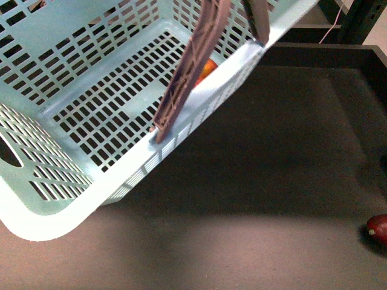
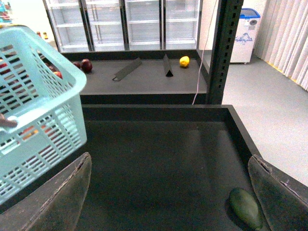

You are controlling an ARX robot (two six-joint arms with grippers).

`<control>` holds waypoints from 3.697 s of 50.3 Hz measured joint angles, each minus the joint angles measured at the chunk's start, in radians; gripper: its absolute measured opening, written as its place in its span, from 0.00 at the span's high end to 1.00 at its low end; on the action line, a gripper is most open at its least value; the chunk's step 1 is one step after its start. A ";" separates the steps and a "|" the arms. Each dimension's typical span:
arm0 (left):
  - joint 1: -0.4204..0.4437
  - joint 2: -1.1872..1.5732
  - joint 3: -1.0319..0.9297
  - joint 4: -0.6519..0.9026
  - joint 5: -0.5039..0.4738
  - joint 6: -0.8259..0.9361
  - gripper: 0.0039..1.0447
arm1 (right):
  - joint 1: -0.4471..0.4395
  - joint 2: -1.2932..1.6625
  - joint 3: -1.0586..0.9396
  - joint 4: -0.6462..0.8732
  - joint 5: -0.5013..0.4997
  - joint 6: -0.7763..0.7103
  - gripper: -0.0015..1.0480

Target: Pick apple with right arm and hold basket with left

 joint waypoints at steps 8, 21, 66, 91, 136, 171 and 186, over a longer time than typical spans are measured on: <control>0.119 0.002 -0.005 -0.019 0.005 -0.138 0.85 | 0.000 0.000 0.000 0.000 -0.001 0.000 0.08; 0.328 0.161 0.022 -0.080 -0.036 -0.269 0.85 | 0.000 0.000 0.000 0.000 0.000 0.000 0.08; 0.486 0.451 0.177 -0.080 -0.011 -0.354 0.78 | 0.000 0.000 0.000 0.000 -0.001 0.000 0.08; 0.480 0.225 0.077 -0.133 -0.017 -0.365 0.07 | 0.000 0.000 0.000 0.000 -0.001 0.000 0.08; 0.517 -0.433 -0.762 0.765 0.242 1.102 0.93 | 0.000 0.000 0.000 0.000 0.000 0.000 0.08; 0.528 -0.864 -1.005 0.582 0.245 1.133 0.97 | 0.000 0.000 0.000 0.000 0.000 0.000 0.08; 0.528 -0.995 -1.047 0.509 0.245 1.136 0.97 | 0.000 0.000 0.000 0.000 -0.001 0.000 0.08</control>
